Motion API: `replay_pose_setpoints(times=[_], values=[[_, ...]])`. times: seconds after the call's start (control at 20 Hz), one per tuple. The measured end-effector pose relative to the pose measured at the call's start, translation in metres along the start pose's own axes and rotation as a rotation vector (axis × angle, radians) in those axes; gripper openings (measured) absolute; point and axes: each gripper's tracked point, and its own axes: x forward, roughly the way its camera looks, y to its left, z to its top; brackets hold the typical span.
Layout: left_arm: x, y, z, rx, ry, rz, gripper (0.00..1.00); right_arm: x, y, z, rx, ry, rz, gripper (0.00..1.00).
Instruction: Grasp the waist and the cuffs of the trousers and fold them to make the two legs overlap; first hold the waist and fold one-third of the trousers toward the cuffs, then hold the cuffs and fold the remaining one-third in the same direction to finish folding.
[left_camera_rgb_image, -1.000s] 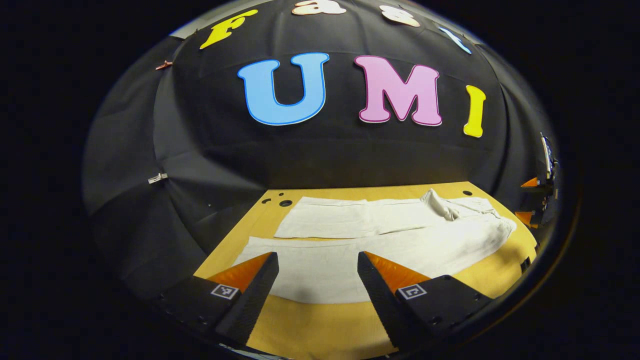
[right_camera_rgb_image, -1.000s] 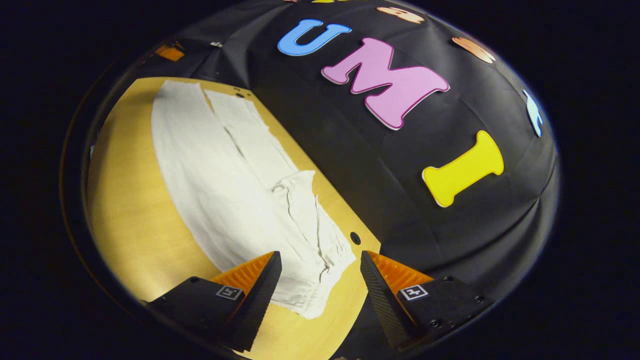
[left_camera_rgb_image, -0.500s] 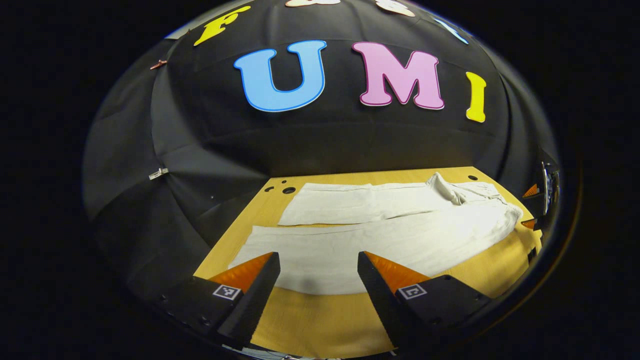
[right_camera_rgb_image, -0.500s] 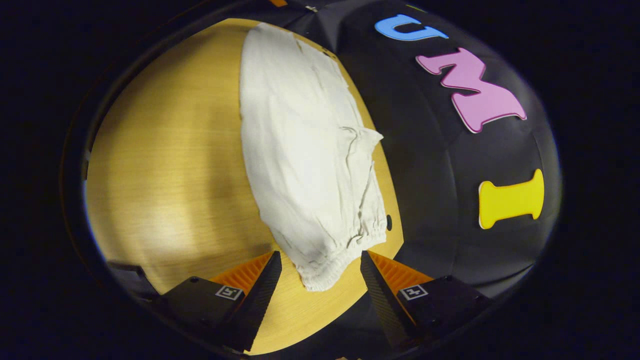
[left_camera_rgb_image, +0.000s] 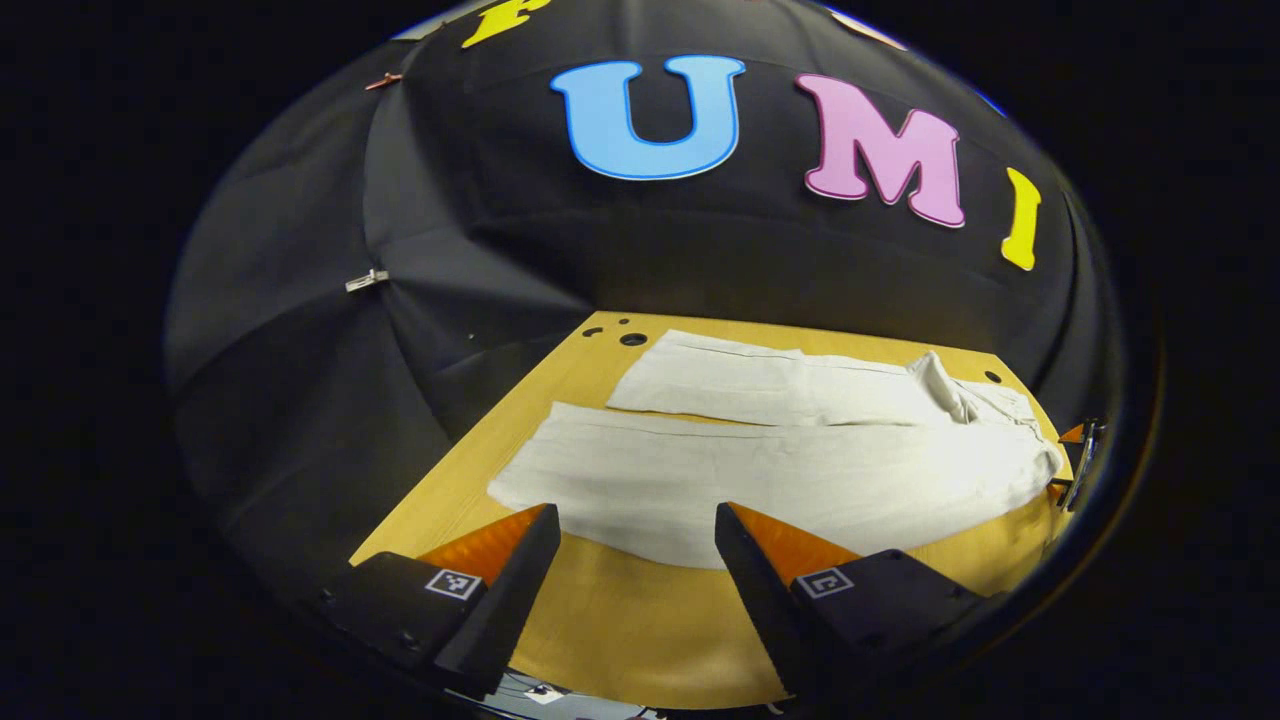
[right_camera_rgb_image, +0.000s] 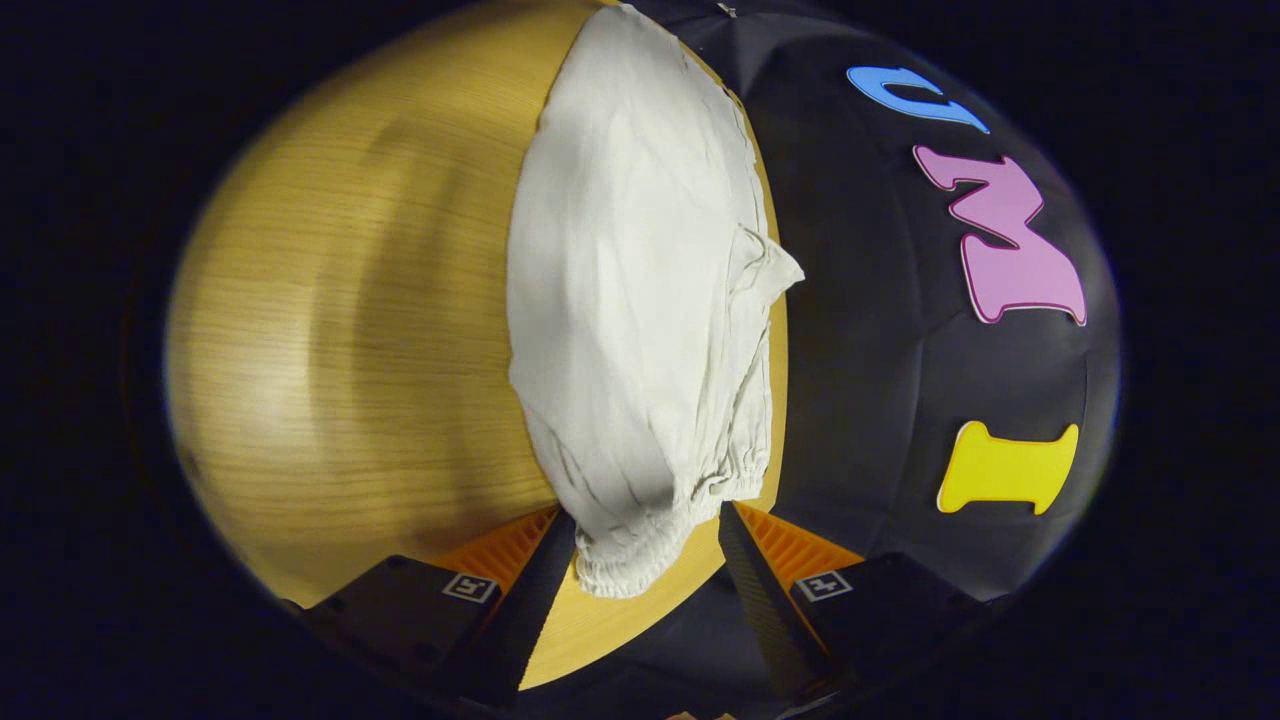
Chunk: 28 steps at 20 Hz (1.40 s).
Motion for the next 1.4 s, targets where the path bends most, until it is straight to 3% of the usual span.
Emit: replay_pose_setpoints(times=[0.15, 0.25, 0.45, 0.55, 0.6, 0.7, 0.85, 1.05, 1.25, 1.4], values=[[0.009, 0.016, -0.002, 0.15, -0.01, 0.028, 0.98, 0.012, -0.009, -0.002, -0.003, 0.023, -0.039, 0.92], [0.018, 0.022, -0.009, 0.257, 0.002, 0.019, 0.99, 0.021, -0.007, -0.004, 0.001, 0.04, -0.025, 0.88], [0.038, 0.04, -0.016, 0.41, 0.019, -0.016, 0.99, 0.027, 0.005, -0.008, 0.034, 0.063, 0.044, 0.48], [0.051, 0.053, -0.021, 0.502, 0.035, -0.011, 0.98, 0.026, 0.006, -0.006, 0.029, 0.064, 0.057, 0.35], [0.057, 0.059, -0.023, 0.556, 0.041, -0.011, 0.99, 0.027, 0.006, -0.008, 0.026, 0.069, 0.053, 0.35], [0.068, 0.07, -0.028, 0.686, 0.051, -0.021, 0.99, 0.03, 0.008, -0.006, 0.047, 0.072, 0.074, 0.18], [0.085, 0.08, -0.032, 0.867, 0.065, -0.06, 0.98, 0.029, 0.011, -0.008, 0.114, 0.082, 0.134, 0.15], [0.118, 0.103, -0.045, 1.155, 0.11, -0.129, 0.97, 0.028, 0.011, -0.003, 0.143, 0.106, 0.271, 0.07], [0.132, 0.114, -0.062, 1.351, 0.173, -0.232, 0.97, 0.027, 0.012, -0.004, 0.056, 0.098, 0.255, 0.07], [0.138, 0.111, -0.075, 1.488, 0.2, -0.317, 0.97, 0.028, 0.012, -0.005, 0.083, 0.121, 0.267, 0.06]])
